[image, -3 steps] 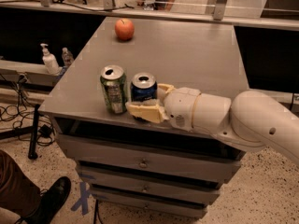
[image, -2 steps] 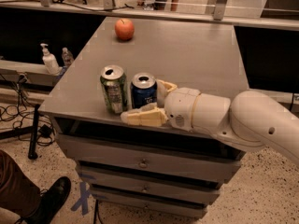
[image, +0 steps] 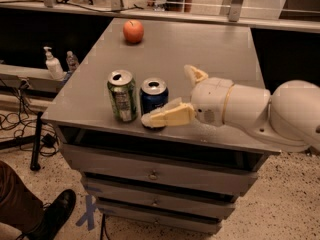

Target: Move pepsi can near green can

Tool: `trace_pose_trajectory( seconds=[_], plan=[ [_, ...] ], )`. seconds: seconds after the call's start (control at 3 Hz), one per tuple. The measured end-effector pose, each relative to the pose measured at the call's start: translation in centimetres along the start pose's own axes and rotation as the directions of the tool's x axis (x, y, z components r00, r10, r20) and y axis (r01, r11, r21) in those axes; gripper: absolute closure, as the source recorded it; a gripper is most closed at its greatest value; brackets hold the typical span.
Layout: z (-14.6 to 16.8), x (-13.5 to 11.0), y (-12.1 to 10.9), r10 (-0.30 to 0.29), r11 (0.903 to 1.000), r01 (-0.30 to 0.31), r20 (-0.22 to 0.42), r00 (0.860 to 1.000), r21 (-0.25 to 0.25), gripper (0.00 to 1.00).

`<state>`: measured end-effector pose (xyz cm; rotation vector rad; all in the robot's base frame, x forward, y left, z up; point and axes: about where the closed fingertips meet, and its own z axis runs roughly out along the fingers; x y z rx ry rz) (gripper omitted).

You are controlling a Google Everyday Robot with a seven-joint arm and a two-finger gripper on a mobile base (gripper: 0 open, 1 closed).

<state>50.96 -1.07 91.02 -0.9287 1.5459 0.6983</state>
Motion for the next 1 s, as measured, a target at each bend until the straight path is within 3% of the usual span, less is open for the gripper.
trace_pose_trajectory(
  seconds=[0.33,0.67,1.0],
  plan=[
    [-4.6,-5.0,-2.3,-0.114,0.9921,0.114,0.001,0.993,0.053,0.0],
    [-9.2,-11.0,-4.6,-0.241,0.9662,0.239,0.009,0.97,0.096,0.0],
    [-10.3,-13.4,-5.3,-0.27,0.9572,0.264,0.032,0.962,0.118,0.0]
  ],
)
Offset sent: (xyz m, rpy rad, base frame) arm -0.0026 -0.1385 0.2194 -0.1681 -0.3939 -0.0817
